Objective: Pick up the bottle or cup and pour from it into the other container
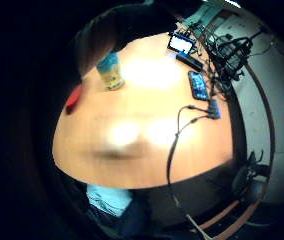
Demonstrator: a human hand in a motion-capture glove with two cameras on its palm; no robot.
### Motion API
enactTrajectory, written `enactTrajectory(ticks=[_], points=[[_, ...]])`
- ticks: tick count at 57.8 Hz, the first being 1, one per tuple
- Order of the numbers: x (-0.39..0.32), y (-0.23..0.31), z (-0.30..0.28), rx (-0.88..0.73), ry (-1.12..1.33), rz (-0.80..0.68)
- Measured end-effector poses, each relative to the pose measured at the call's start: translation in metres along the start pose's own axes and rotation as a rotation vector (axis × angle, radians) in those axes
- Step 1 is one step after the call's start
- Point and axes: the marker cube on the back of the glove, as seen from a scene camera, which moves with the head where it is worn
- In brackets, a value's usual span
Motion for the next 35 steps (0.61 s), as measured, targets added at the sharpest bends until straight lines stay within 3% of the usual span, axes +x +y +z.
enactTrajectory(ticks=[3, 13, 24, 35], points=[[0.008, -0.008, 0.009, -0.058, -0.058, -0.046], [0.025, -0.049, 0.04, -0.067, -0.278, 0.003], [0.025, -0.105, 0.068, -0.055, -0.737, 0.053], [0.011, -0.136, 0.089, -0.096, -1.032, 0.018]])
